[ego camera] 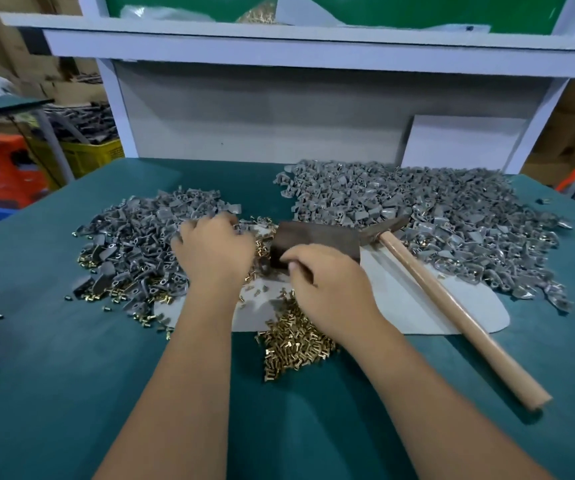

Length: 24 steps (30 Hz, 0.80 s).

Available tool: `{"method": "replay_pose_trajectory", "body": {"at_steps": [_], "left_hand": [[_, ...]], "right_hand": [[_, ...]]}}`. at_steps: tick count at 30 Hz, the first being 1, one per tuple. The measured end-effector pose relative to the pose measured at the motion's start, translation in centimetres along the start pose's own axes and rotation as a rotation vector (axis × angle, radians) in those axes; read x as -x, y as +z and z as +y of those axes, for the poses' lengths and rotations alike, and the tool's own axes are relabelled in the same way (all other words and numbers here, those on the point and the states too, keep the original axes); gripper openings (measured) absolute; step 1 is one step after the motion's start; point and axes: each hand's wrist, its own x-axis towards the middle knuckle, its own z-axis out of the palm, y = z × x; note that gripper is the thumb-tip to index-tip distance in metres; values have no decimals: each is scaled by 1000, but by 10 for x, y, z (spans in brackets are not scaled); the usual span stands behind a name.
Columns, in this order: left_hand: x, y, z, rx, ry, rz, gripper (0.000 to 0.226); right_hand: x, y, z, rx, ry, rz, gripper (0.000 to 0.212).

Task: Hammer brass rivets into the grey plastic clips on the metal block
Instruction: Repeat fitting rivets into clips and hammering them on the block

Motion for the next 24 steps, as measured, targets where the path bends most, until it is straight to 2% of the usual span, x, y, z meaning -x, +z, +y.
{"method": "replay_pose_trajectory", "body": {"at_steps": [3,5,11,15,18,21,24], "left_hand": [[-3,-3,-11,-99,-68,-151,34],[-2,-3,-14,-105,-59,-132,24],[-3,0,-14,-61,-78,-78,23],[-6,2,-15,-22,-81,-34,8],[-8,4,-16,12,-80,-7,14],[-7,4,-15,79,-55,62,13],[-7,5,-13,210,-23,106,18]], "right_hand": [[2,13,-7,105,-79,-290,40],[0,20,-10,220,-139,-383,40],[-2,22,-20,15,-155,-373,15],[-1,20,-25,-23,-123,-423,23],[0,17,-26,6,-140,-418,25],[0,16,-26,47,-200,-316,26],[-2,13,-22,-24,-154,-146,22]]}}
